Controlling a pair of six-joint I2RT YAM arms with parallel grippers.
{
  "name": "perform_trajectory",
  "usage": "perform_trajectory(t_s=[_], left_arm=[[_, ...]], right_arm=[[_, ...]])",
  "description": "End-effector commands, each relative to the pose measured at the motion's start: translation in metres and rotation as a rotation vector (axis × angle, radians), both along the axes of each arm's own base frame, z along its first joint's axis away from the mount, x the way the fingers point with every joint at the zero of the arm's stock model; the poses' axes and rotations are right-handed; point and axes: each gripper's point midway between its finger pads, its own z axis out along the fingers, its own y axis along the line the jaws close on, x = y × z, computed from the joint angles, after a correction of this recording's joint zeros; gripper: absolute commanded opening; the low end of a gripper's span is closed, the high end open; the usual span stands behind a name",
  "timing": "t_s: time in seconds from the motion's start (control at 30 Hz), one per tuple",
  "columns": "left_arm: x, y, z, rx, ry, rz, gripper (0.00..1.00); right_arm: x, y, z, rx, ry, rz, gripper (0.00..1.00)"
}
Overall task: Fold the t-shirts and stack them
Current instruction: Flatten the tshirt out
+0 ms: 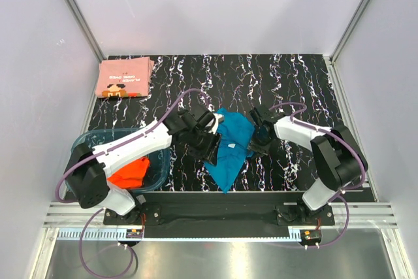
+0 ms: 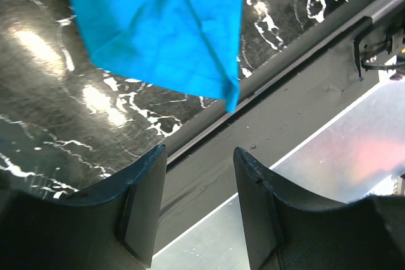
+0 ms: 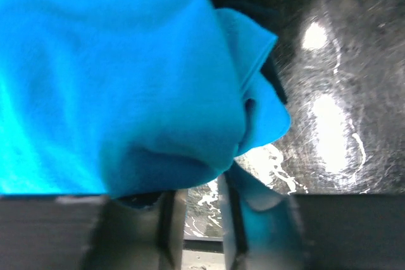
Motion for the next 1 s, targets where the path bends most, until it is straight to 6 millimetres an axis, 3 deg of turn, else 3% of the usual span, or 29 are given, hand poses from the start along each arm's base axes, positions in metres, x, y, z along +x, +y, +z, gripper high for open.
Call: perform_trajectory(t_s=[0.0,0.13,0.23,0.3,0.33,0.37,0.43,0.47,0.53,0.57,0.63,0.67,0.77,0.83,0.93,0.97], left_arm=[[0.007,0.010,0.006,0.004,-0.039,0.008,0.51],[0.016,0.013,0.013,0.001,-0.063,0.011,0.51],[0.028,0.017,0.023,0.008,-0.099,0.021,0.51],[0.036,0.019,0.033,0.012,-0.134,0.018,0.51],[0.040,0.020,0.038,0.013,-0.153,0.018,0.50],[0.046,0.024,0.039,0.032,-0.184,0.018,0.50],[0.055,0.029,0.050,0.032,-0.233,0.033,0.50],[0.059,0.031,0.054,0.024,-0.248,0.041,0.50],[0.067,0.034,0.066,-0.018,-0.287,0.064,0.50],[0.070,0.033,0.072,-0.044,-0.306,0.071,0.50],[0.076,0.038,0.083,-0.083,-0.331,0.086,0.51],[0.079,0.039,0.084,-0.095,-0.341,0.089,0.51],[0.089,0.048,0.089,-0.104,-0.354,0.112,0.51],[0.093,0.053,0.091,-0.105,-0.358,0.117,0.51],[0.093,0.059,0.093,-0.113,-0.369,0.122,0.51],[0.094,0.060,0.094,-0.119,-0.370,0.123,0.51]], right_arm=[[0.018,-0.015,-0.015,-0.074,-0.045,-0.045,0.26],[0.029,-0.016,-0.002,-0.091,-0.093,-0.003,0.00],[0.040,-0.021,0.032,-0.080,-0.128,0.029,0.00],[0.051,-0.028,0.078,-0.045,-0.198,0.001,0.00],[0.057,-0.037,0.096,-0.039,-0.227,-0.026,0.00],[0.071,-0.055,0.132,-0.025,-0.289,-0.079,0.00],[0.078,-0.072,0.169,0.019,-0.328,-0.110,0.00],[0.098,-0.091,0.216,0.050,-0.438,-0.177,0.00],[0.104,-0.096,0.261,0.138,-0.499,-0.220,0.00],[0.116,-0.108,0.307,0.181,-0.602,-0.273,0.00],[0.119,-0.097,0.354,0.318,-0.665,-0.301,0.00],[0.125,-0.104,0.389,0.353,-0.751,-0.324,0.00],[0.132,-0.108,0.447,0.403,-0.898,-0.339,0.00],[0.140,-0.132,0.463,0.326,-0.954,-0.373,0.00],[0.151,-0.178,0.461,0.265,-0.953,-0.485,0.00],[0.159,-0.183,0.456,0.273,-0.943,-0.498,0.00]])
